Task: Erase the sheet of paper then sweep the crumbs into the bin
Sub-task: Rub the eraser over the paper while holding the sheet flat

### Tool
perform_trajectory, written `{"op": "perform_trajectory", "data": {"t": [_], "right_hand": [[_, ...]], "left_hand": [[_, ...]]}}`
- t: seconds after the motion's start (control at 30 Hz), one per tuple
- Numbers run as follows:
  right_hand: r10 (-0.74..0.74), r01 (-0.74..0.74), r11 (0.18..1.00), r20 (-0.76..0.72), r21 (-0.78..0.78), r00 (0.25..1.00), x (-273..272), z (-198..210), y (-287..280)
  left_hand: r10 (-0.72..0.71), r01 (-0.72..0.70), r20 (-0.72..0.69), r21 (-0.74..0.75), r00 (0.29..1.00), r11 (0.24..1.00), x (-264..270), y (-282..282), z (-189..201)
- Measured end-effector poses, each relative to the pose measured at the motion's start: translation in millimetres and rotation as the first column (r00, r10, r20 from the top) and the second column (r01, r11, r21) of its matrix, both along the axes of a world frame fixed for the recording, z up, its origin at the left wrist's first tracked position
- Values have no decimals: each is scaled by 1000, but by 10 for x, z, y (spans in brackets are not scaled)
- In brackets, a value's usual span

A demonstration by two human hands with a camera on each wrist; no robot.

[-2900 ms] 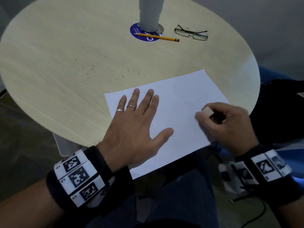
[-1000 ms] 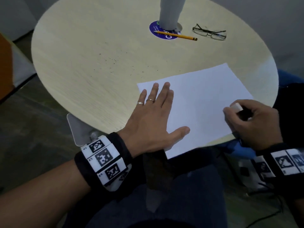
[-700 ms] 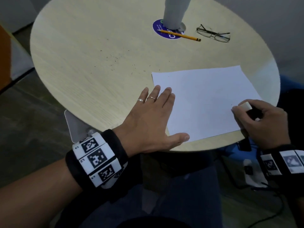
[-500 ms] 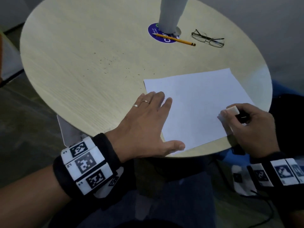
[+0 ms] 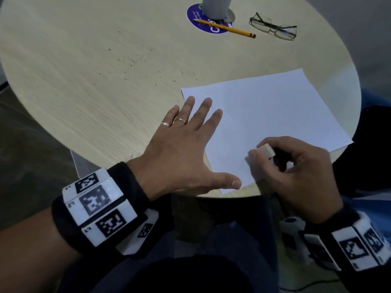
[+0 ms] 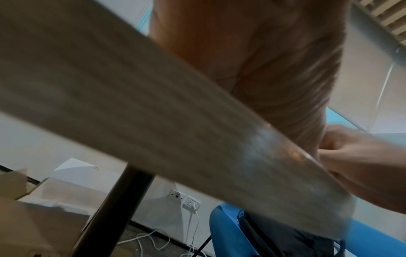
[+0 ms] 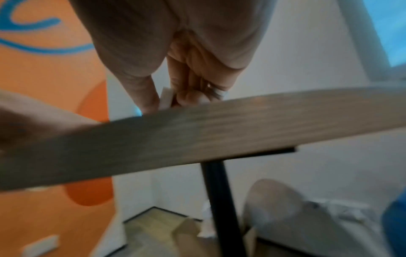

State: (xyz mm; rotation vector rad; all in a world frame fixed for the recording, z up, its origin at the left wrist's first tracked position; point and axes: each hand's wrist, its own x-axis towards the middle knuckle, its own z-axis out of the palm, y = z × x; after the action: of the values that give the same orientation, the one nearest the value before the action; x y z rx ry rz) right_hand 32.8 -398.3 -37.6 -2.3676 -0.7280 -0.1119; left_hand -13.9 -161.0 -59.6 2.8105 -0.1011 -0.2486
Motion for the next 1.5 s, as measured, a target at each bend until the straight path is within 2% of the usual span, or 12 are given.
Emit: {"op": "perform_trajectory", "data": {"t": [0.07, 0.2, 0.37, 0.53, 0.67, 0.73, 0.83, 1.07, 1.2, 1.33, 1.43, 1.5], "right_hand": [[63, -64, 998, -21, -19, 998, -109, -39, 22], [-108, 108, 994, 0, -27, 994, 133, 23, -357], [44, -47, 998, -80, -35, 996, -239, -15, -127], [-86, 86, 996, 16, -13, 996, 34, 43, -306], [77, -76, 996, 18, -47, 997, -145, -49, 41], [21, -22, 999, -38, -28, 999, 74, -60, -57], [-88, 89, 993, 19, -82, 996, 321, 52, -191], [54, -73, 994, -216, -81, 975, 87, 131, 122], [95, -120, 984, -188, -130, 978, 132, 206, 196], [194, -217, 958, -131, -186, 972, 100, 232, 343], [254, -291, 928, -175, -233, 951, 86, 180, 433], [226, -257, 932, -145, -254, 963, 265, 194, 362]], "left_hand": [[-4, 4, 1, -3, 1000, 1000, -5, 3, -2], [2, -2, -16, 1, 1000, 1000, -3, -4, 11], [9, -9, -12, 5, 1000, 1000, 1, -2, 25], [17, -17, -22, -8, 1000, 1000, -6, -20, 29], [32, -33, -10, -40, 999, 999, -18, -39, 36], [36, -37, -9, -52, 999, 998, -18, -41, 43], [56, -56, -5, -74, 998, 996, -22, -43, 55], [65, -64, 0, -121, 998, 991, -37, -11, 91], [80, -83, -28, -182, 996, 980, -20, 76, 149], [60, -63, -27, -140, 998, 988, -7, 66, 117], [54, -56, -24, -123, 998, 991, -19, 52, 78], [58, -61, -26, -123, 998, 990, -14, 55, 69]]}}
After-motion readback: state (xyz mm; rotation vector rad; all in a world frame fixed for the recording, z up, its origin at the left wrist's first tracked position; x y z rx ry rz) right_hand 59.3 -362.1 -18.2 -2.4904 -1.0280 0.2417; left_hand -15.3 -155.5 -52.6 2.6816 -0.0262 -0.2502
